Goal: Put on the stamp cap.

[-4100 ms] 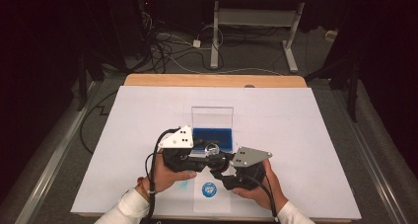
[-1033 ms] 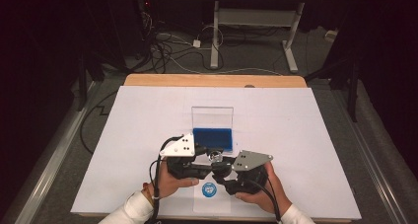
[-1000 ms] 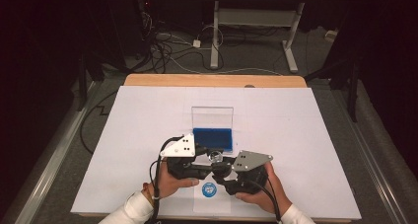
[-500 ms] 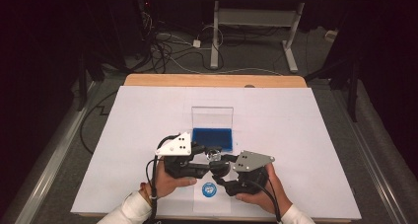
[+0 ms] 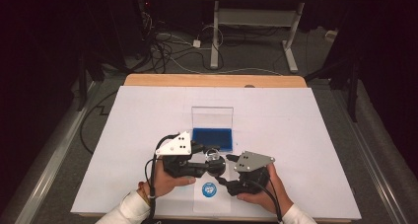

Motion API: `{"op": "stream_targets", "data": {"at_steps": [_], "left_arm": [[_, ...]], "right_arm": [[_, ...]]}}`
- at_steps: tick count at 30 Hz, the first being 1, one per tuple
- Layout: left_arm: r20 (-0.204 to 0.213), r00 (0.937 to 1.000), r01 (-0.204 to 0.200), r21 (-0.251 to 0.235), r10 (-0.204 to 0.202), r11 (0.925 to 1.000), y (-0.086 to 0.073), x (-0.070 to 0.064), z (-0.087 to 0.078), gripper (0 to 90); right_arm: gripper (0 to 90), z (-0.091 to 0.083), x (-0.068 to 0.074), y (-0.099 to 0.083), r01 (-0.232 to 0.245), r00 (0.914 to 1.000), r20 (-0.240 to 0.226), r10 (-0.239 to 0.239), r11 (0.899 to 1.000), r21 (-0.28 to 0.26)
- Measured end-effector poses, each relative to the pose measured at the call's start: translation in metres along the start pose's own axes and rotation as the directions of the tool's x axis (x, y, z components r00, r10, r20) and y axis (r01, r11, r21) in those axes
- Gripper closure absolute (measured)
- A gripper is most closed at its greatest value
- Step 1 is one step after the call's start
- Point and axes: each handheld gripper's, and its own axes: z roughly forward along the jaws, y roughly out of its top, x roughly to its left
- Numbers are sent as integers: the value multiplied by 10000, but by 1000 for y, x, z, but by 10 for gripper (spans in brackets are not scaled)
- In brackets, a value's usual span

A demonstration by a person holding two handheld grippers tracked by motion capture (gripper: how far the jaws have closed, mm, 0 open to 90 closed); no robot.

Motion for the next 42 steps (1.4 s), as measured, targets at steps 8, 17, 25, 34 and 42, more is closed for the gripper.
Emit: {"op": "stream_targets", "data": {"at_steps": [8,17,25,34,42], "left_arm": [[-78,9999,-65,99,65,9999,0,-1,-2,543],[-458,9988,-140,359,156,9993,-2,0,-5,543],[-693,9973,-203,707,252,9973,-7,0,-9,543],[-1208,9920,-236,1042,362,9943,-13,3,-21,543],[-1576,9870,-129,1189,317,9928,-15,9,-28,543]], "right_arm": [[290,-5,-3,-2,248,9980,584,-248,9997,-3],[279,-16,-8,-3,333,9937,1070,-323,9994,-71],[283,-29,-9,-7,659,9864,1523,-611,9975,-271],[286,-45,-11,-11,741,9797,1907,-612,9954,-611],[286,-57,-15,-23,544,9760,2144,-393,9964,-647]]}}
